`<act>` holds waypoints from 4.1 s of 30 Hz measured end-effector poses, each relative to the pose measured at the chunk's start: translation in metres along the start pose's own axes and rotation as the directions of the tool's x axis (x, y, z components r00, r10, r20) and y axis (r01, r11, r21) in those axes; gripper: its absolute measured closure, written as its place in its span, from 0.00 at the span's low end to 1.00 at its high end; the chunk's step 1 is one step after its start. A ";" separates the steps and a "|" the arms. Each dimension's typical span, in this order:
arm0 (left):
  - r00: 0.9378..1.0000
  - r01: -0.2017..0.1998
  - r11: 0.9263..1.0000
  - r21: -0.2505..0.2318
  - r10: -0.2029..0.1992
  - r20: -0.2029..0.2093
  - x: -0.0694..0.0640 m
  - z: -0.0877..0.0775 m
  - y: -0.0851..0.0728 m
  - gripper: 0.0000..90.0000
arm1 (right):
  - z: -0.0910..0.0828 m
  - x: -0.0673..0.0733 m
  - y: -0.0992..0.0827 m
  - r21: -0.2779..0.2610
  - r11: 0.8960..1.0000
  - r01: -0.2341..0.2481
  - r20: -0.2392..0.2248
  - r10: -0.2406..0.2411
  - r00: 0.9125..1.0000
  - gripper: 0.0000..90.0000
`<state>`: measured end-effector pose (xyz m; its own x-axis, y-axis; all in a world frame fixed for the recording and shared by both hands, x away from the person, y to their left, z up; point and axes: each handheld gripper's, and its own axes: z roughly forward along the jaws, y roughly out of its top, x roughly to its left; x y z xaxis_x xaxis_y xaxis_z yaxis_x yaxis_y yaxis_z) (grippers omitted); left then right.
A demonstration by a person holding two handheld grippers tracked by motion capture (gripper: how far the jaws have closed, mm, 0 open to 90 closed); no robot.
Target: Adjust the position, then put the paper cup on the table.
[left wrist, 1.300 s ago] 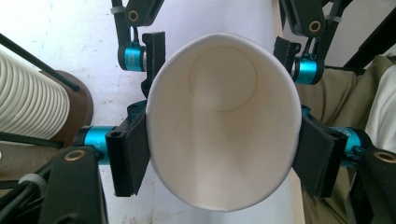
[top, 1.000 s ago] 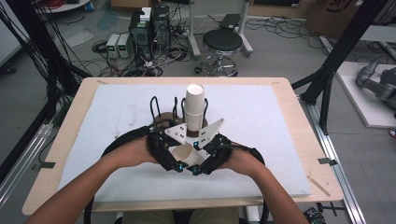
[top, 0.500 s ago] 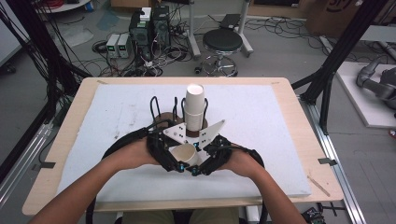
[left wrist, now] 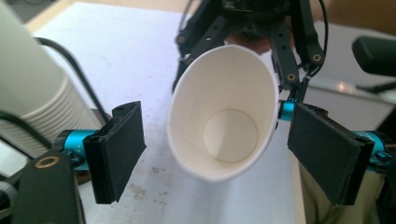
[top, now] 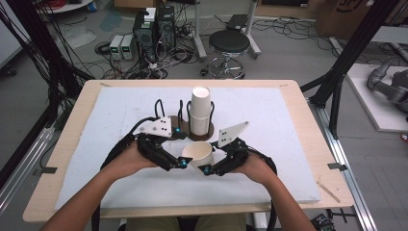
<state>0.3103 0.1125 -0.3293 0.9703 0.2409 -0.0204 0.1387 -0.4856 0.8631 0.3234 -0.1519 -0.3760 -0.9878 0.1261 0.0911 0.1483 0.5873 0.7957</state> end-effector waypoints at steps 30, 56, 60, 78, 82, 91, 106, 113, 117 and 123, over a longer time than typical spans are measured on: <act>0.951 0.140 0.925 -0.353 -0.225 -0.211 0.012 -0.029 -0.096 0.21 | -0.043 0.001 -0.060 -0.265 0.964 -0.024 0.308 0.108 0.945 0.39; 0.912 0.128 0.899 -0.418 -0.272 -0.307 0.016 -0.046 -0.130 0.21 | -0.087 -0.001 -0.097 -0.382 0.922 -0.053 0.543 0.271 0.795 0.38; 0.909 0.124 0.898 -0.423 -0.273 -0.314 0.016 -0.047 -0.129 0.21 | -0.090 0.000 -0.099 -0.391 0.919 -0.054 0.554 0.282 0.783 0.38; 0.906 0.137 0.893 -0.429 -0.288 -0.310 0.017 -0.048 -0.132 0.21 | -0.096 -0.006 -0.106 -0.401 0.914 -0.065 0.635 0.328 0.700 0.38; 0.905 0.140 0.892 -0.430 -0.291 -0.310 0.017 -0.049 -0.133 0.21 | -0.096 -0.012 -0.108 -0.403 0.912 -0.074 0.661 0.346 0.665 0.38; 0.902 0.141 0.890 -0.434 -0.296 -0.315 0.017 -0.049 -0.133 0.21 | -0.087 -0.032 -0.110 -0.393 0.913 -0.111 0.697 0.374 0.612 0.38; 0.903 0.145 0.894 -0.423 -0.295 -0.313 0.018 -0.048 -0.133 0.21 | -0.067 -0.060 -0.120 -0.368 0.896 -0.250 0.698 0.443 0.562 0.38; 0.904 0.147 0.896 -0.419 -0.294 -0.312 0.018 -0.047 -0.133 0.21 | -0.063 -0.065 -0.124 -0.328 0.885 -0.331 0.684 0.464 0.563 0.37; 0.903 0.147 0.897 -0.416 -0.293 -0.313 0.018 -0.047 -0.133 0.21 | -0.062 -0.065 -0.126 -0.317 0.887 -0.336 0.685 0.459 0.565 0.37; 0.904 0.147 0.898 -0.416 -0.292 -0.312 0.018 -0.047 -0.133 0.21 | -0.066 -0.061 -0.129 -0.295 0.892 -0.342 0.686 0.447 0.574 0.36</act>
<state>0.2995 0.2208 -0.4207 0.7749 0.6219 -0.1131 0.1845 -0.0515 0.9815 0.3618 -0.2880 -0.4452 -0.4690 0.8832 -0.0028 0.4562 0.2450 0.8555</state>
